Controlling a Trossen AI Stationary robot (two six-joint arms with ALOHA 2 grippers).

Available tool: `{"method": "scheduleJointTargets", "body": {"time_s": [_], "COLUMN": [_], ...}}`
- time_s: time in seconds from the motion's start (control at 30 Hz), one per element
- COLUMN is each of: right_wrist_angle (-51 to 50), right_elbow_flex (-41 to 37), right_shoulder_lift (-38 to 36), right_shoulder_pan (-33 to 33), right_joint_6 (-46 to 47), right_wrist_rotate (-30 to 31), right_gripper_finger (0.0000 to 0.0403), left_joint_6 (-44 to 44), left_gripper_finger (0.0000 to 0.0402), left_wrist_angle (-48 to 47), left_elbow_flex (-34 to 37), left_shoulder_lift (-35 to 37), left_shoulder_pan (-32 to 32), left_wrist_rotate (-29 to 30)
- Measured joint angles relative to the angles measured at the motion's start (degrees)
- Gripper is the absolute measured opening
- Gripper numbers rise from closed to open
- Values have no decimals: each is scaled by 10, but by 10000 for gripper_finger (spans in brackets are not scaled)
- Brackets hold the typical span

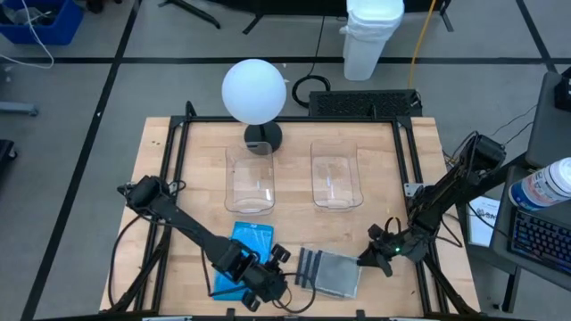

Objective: Pick & place jewel cases by type
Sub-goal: Put the black CD case into the right transparent bin

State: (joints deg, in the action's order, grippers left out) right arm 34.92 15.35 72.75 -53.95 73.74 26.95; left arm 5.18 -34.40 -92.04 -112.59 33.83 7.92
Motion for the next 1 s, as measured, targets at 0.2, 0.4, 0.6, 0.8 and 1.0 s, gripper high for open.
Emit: {"method": "scheduleJointTargets", "body": {"time_s": [0.2, 0.4, 0.6, 0.8, 1.0], "right_wrist_angle": [7, 15, 4, -196, -616], "right_elbow_flex": [0, 0, 13, 127, 340], "right_shoulder_lift": [-46, -96, -138, -201, -216], "right_shoulder_pan": [0, 0, 23, 78, 138], "right_joint_6": [-60, -139, -205, -299, -311], "right_wrist_rotate": [23, 48, 45, 0, 27], "right_gripper_finger": [40, 32, 34, 33, 33], "left_joint_6": [5, 41, 32, 31, 16], "left_gripper_finger": [47, 47, 47, 47, 47], "left_wrist_angle": [-16, -46, -61, -59, -51], "left_elbow_flex": [0, 0, 12, 55, 83], "left_shoulder_lift": [0, 0, 1, 1, 1], "left_shoulder_pan": [0, 8, 17, 18, 18], "left_wrist_rotate": [-8, -46, -50, -49, -48]}}
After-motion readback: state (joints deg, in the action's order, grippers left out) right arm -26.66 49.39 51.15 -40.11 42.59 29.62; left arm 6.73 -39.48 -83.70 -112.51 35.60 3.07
